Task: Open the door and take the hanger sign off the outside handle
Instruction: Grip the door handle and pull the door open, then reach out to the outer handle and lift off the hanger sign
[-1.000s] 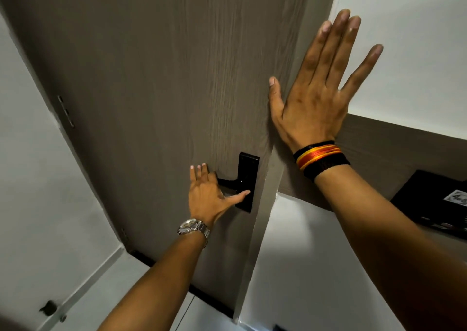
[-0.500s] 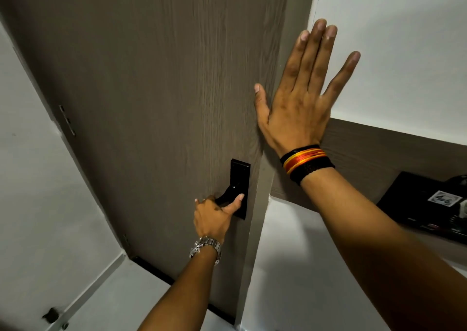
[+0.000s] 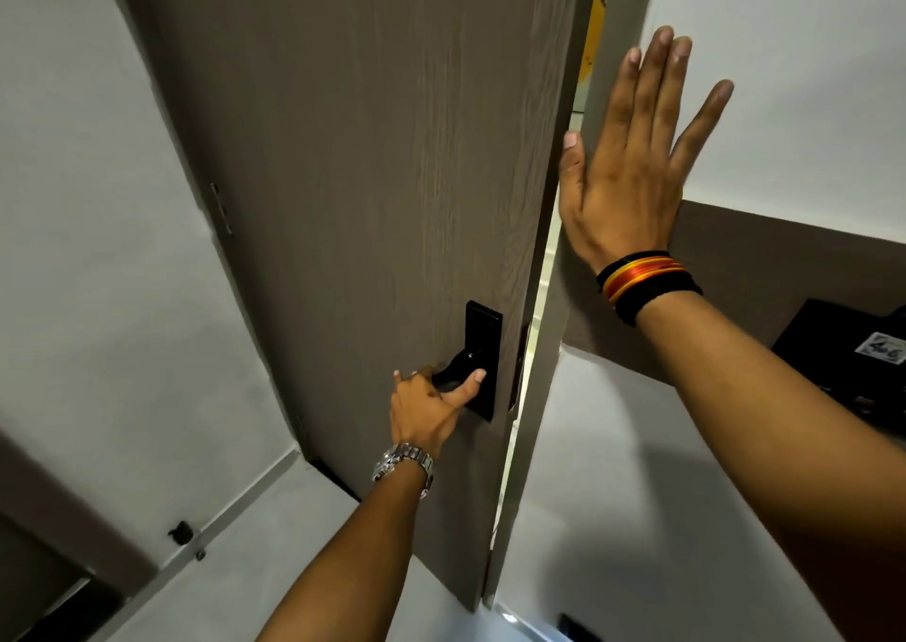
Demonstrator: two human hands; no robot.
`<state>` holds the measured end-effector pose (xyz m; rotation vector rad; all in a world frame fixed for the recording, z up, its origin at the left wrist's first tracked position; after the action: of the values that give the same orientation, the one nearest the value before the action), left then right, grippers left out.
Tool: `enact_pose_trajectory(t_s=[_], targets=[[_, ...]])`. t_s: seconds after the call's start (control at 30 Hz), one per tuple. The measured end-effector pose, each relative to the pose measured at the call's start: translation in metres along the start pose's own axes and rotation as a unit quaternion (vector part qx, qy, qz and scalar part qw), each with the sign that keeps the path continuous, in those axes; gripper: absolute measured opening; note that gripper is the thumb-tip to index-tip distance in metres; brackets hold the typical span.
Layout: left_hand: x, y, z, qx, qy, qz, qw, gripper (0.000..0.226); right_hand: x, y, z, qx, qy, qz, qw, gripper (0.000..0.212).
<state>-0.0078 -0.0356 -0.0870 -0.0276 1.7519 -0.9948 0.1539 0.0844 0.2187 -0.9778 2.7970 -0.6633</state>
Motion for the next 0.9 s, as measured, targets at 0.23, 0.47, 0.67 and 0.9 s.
enact_pose_trajectory(t_s=[0.23, 0.47, 0.67, 0.9], targets=[[0.033, -0.024, 0.020, 0.004, -0.003, 0.008, 1.000, 0.128, -0.006, -0.003, 0.006, 0.025, -0.028, -0.056, 0.998, 0.071], [0.068, -0.067, 0.053, -0.009, -0.003, -0.005, 1.000, 0.137, 0.003, -0.001, 0.068, 0.067, -0.095, -0.213, 0.970, 0.063], [0.098, -0.109, 0.067, -0.013, 0.040, -0.022, 0.999, 0.114, 0.037, 0.042, 0.181, 0.292, -0.075, -0.364, 0.881, 0.054], [0.092, -0.173, 0.082, -0.037, 0.137, -0.093, 0.985, 0.083, 0.118, 0.053, 0.283, 0.542, -0.118, -0.377, 0.742, 0.053]])
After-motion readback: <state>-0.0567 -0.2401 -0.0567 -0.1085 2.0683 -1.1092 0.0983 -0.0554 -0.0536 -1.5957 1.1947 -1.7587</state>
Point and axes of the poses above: each hand's wrist, its own z-axis away from the middle knuckle, its own y-axis out of the palm, x = y × z, the point moved 6 cm from there along -z, towards the middle knuckle, and after that the axes turned 5 degrees about -z, right-handed, at the moved point
